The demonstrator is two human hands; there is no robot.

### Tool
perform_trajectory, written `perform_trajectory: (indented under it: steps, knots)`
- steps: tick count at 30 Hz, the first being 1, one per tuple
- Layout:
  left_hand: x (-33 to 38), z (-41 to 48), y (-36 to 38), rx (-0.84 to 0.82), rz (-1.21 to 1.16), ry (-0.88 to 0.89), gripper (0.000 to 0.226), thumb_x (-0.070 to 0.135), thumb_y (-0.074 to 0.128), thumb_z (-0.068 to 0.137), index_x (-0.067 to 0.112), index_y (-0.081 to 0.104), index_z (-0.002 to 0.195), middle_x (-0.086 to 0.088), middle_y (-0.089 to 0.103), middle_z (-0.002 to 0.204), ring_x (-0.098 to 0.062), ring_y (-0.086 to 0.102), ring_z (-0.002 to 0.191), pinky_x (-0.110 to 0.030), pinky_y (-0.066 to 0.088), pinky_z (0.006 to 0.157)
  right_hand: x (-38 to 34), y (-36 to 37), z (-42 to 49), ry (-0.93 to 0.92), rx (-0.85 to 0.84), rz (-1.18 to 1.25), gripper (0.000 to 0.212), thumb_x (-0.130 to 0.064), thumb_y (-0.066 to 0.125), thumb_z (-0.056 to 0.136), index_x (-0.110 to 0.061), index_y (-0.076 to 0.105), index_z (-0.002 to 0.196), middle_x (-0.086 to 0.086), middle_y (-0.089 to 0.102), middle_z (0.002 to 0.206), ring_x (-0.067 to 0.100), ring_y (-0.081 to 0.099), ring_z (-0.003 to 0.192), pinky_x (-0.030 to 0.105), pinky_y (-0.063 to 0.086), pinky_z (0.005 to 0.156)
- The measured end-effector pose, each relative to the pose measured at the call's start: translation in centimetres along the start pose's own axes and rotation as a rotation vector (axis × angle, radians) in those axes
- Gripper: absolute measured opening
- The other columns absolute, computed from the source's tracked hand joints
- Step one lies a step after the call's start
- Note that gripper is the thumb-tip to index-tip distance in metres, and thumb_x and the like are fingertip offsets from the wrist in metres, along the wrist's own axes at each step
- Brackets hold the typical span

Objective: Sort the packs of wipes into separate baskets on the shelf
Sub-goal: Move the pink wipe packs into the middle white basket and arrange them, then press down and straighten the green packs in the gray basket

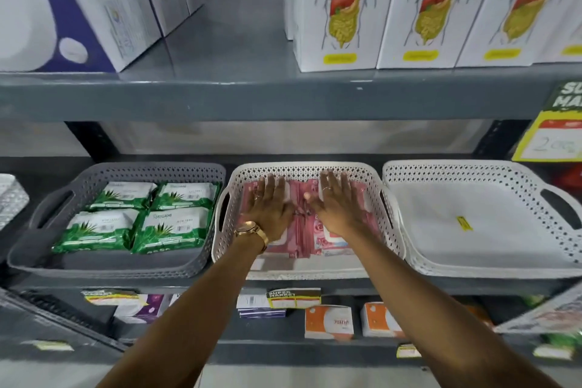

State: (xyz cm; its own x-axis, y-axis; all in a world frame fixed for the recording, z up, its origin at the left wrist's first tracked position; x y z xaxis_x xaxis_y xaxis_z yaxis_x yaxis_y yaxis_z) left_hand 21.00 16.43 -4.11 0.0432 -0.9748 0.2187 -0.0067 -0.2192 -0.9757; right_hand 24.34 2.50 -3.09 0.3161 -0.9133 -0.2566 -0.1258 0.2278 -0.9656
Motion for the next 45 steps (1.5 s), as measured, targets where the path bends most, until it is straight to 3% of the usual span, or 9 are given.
perform_trajectory:
  steps: [4, 16, 22, 25, 28, 31, 36, 40, 45]
  knots:
    - [-0.6, 1.0, 1.5, 0.03, 0.101, -0.025, 0.072, 0.054, 0.004, 0.09, 0.017, -0.006, 0.151, -0.011, -0.008, 0.16, -0.027, -0.006, 0.148, -0.041, -0.016, 0.111, 0.8, 2.5, 1.0, 0.011, -0.034, -0.114, 0.076, -0.065, 0.007, 0.091, -0.02, -0.002, 0.152, 0.005, -0.011, 0.161, 0.03, -0.014, 0.147, 0.056, -0.005, 0.119]
    - [-0.8, 1.1, 2.1, -0.016, 0.116, -0.035, 0.065, 0.05, 0.015, 0.099, 0.018, -0.006, 0.151, -0.009, -0.009, 0.16, -0.025, -0.008, 0.147, -0.041, -0.016, 0.114, 0.8, 2.6, 1.0, -0.011, -0.017, -0.048, 0.069, -0.058, 0.007, 0.095, -0.02, -0.001, 0.152, 0.003, -0.01, 0.161, 0.028, -0.016, 0.147, 0.056, -0.006, 0.119]
    - [-1.0, -0.5, -0.6, -0.061, -0.088, -0.031, 0.073, 0.06, 0.009, 0.092, 0.02, -0.007, 0.151, -0.004, -0.013, 0.16, -0.021, -0.012, 0.147, -0.043, -0.015, 0.117, 0.5, 0.0, 0.3, 0.009, 0.028, 0.233, 0.091, -0.07, -0.01, 0.078, -0.02, 0.004, 0.153, 0.001, -0.002, 0.162, 0.026, -0.011, 0.148, 0.054, -0.011, 0.118]
    - [-2.6, -2.5, -4.8, 0.113, -0.048, 0.05, 0.065, 0.051, 0.021, 0.099, 0.022, -0.005, 0.152, -0.002, -0.011, 0.16, -0.018, -0.011, 0.147, -0.041, -0.009, 0.119, -0.9, -3.6, -0.3, 0.019, 0.27, 0.285, 0.063, -0.05, 0.03, 0.098, -0.015, 0.025, 0.149, 0.003, 0.015, 0.16, 0.029, 0.003, 0.149, 0.048, -0.009, 0.116]
    - [-8.8, -5.3, -8.0, 0.136, -0.012, 0.001, 0.059, 0.045, 0.027, 0.099, 0.023, 0.012, 0.152, -0.005, 0.004, 0.162, -0.024, 0.001, 0.148, -0.049, 0.002, 0.121, -7.9, -6.0, -1.2, -0.109, 0.416, 0.464, 0.04, -0.016, 0.059, 0.092, -0.008, 0.056, 0.131, 0.011, 0.049, 0.144, 0.029, 0.041, 0.136, 0.035, 0.025, 0.117]
    - [-18.8, -8.7, -9.4, 0.034, -0.006, -0.155, 0.05, 0.038, 0.036, 0.099, 0.025, 0.03, 0.147, -0.011, 0.019, 0.159, -0.032, 0.018, 0.145, -0.049, 0.017, 0.118, -19.7, -4.3, -2.1, -0.281, 0.278, 0.577, 0.032, -0.008, 0.063, 0.087, -0.009, 0.066, 0.119, 0.012, 0.067, 0.124, 0.026, 0.062, 0.113, 0.023, 0.042, 0.097]
    - [-29.5, -12.6, -9.9, -0.091, 0.007, -0.284, 0.037, 0.028, 0.043, 0.099, 0.013, 0.05, 0.132, -0.02, 0.051, 0.136, -0.039, 0.049, 0.121, -0.048, 0.044, 0.099, -31.7, 2.8, -2.3, -0.314, 0.015, 0.317, 0.035, -0.021, 0.06, 0.092, -0.008, 0.06, 0.125, 0.015, 0.061, 0.127, 0.031, 0.056, 0.118, 0.039, 0.048, 0.099]
    - [-31.4, -13.2, -10.1, -0.119, 0.005, -0.206, 0.035, 0.031, 0.051, 0.094, 0.02, 0.053, 0.126, -0.014, 0.059, 0.127, -0.036, 0.057, 0.112, -0.045, 0.05, 0.091, -32.5, 6.2, -2.1, -0.172, -0.002, 0.128, 0.03, -0.02, 0.061, 0.092, -0.006, 0.062, 0.119, 0.015, 0.063, 0.122, 0.03, 0.057, 0.115, 0.036, 0.047, 0.095]
    - [-32.2, -13.7, -9.6, -0.046, 0.029, -0.137, 0.033, 0.035, 0.053, 0.093, 0.023, 0.054, 0.124, -0.011, 0.059, 0.125, -0.035, 0.058, 0.111, -0.043, 0.052, 0.088, -31.6, 7.7, -2.6, -0.053, 0.005, 0.171, 0.035, -0.02, 0.063, 0.09, -0.008, 0.06, 0.123, 0.008, 0.065, 0.119, 0.02, 0.064, 0.105, 0.023, 0.048, 0.082]
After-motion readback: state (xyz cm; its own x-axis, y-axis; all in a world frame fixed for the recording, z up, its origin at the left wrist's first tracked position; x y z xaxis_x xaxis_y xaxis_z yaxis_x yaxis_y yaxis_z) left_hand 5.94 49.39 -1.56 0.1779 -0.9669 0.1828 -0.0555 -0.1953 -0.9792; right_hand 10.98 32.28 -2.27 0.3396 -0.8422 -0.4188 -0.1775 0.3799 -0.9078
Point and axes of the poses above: each hand's wrist, its own z-axis towards the middle knuckle, its own y-axis out of the palm, x = y × z, the point moved 10 cm from there along z, towards the middle knuckle
